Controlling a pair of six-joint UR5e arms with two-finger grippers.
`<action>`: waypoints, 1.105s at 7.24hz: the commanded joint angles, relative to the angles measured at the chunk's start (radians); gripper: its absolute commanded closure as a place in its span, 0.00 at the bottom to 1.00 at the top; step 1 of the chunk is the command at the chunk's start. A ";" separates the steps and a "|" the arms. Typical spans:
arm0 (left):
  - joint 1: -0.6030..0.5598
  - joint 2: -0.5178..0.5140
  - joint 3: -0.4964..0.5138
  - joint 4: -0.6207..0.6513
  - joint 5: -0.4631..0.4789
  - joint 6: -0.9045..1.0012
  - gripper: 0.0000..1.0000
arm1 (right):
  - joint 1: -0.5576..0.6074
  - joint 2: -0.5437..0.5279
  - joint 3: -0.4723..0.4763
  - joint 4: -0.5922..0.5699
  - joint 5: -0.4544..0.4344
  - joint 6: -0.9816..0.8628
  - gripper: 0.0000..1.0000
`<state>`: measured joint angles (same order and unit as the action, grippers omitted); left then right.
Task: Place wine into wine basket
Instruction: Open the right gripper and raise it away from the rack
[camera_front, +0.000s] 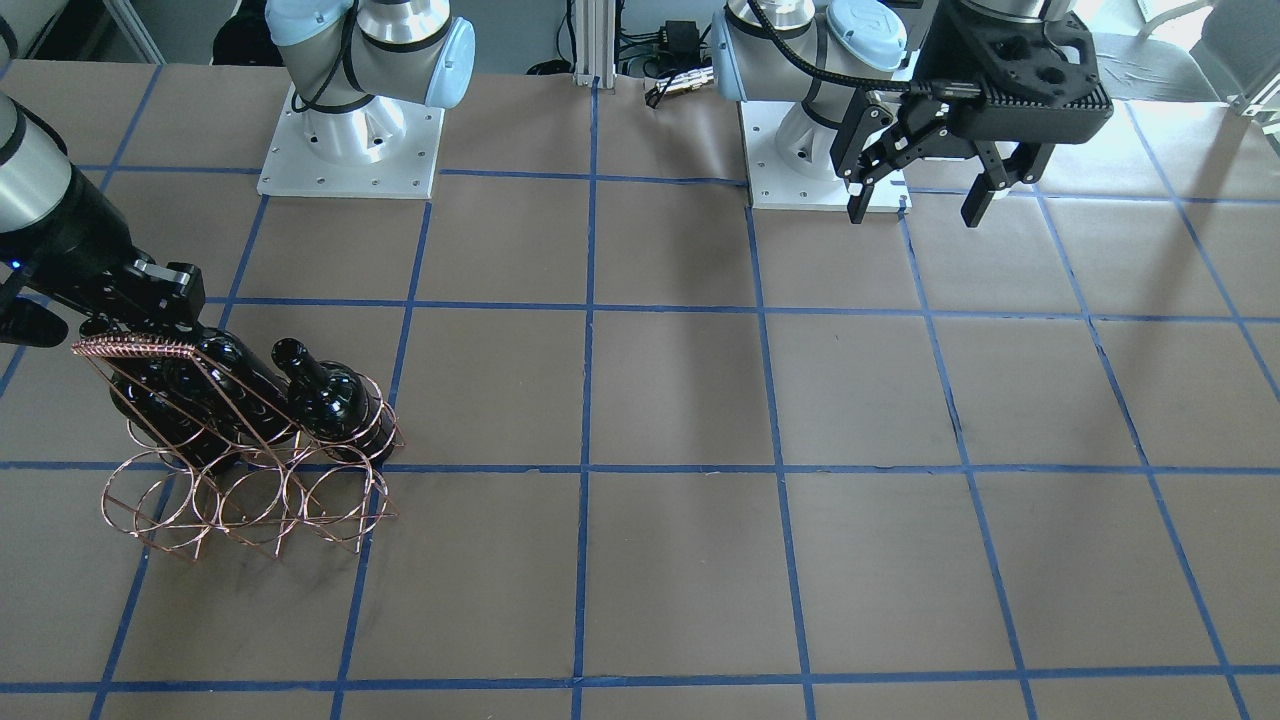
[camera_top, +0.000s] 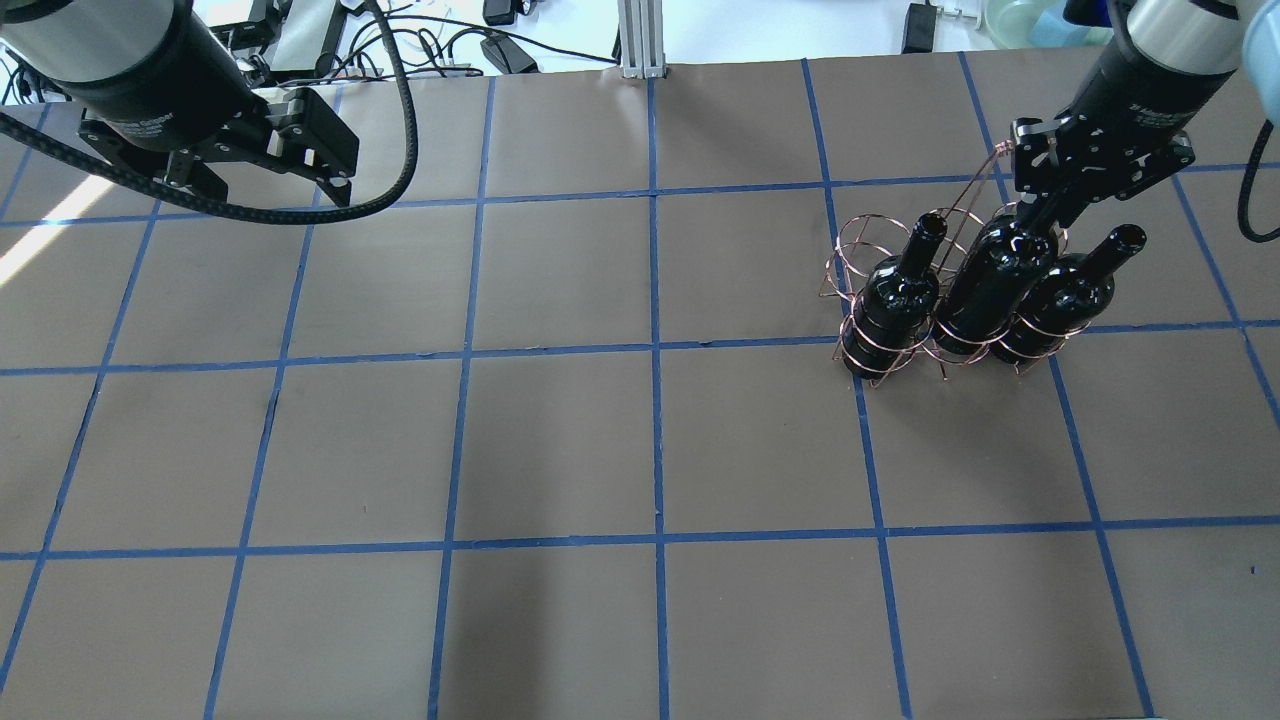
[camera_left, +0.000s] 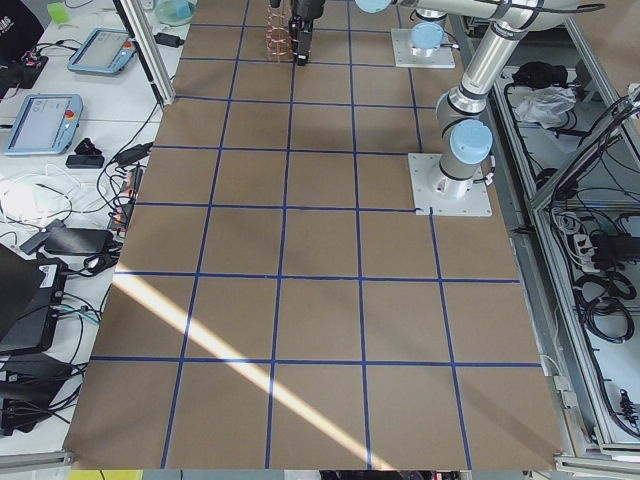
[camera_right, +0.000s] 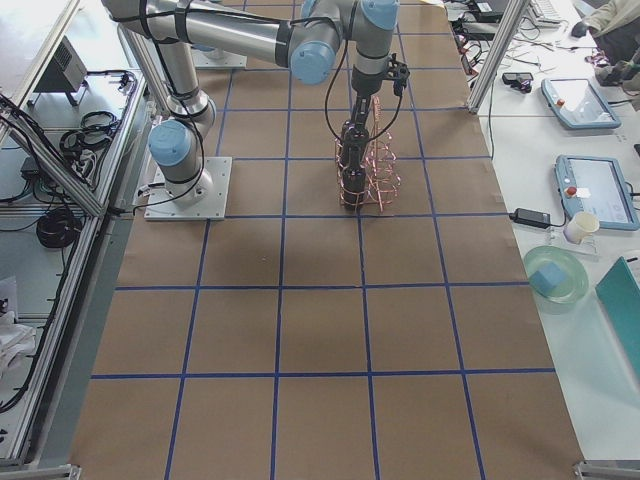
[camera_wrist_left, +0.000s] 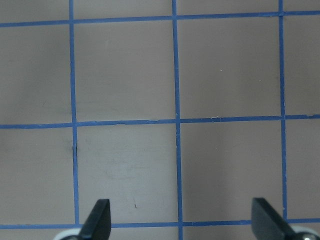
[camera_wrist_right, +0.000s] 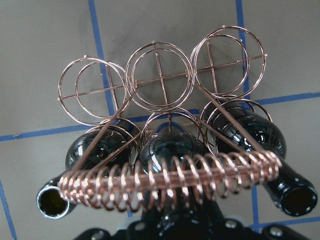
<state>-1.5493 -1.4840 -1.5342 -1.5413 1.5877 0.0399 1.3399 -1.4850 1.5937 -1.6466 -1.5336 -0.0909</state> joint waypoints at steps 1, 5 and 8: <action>0.000 -0.001 -0.001 0.001 0.000 0.000 0.00 | 0.012 0.009 0.020 -0.015 -0.013 0.011 0.87; 0.000 0.001 -0.001 0.000 0.000 -0.002 0.00 | 0.012 0.028 0.057 -0.065 -0.017 0.010 0.58; -0.002 -0.001 -0.001 0.000 0.000 -0.002 0.00 | 0.012 0.012 0.040 -0.067 -0.016 0.022 0.28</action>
<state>-1.5506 -1.4842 -1.5355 -1.5417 1.5877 0.0384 1.3514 -1.4654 1.6444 -1.7145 -1.5511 -0.0706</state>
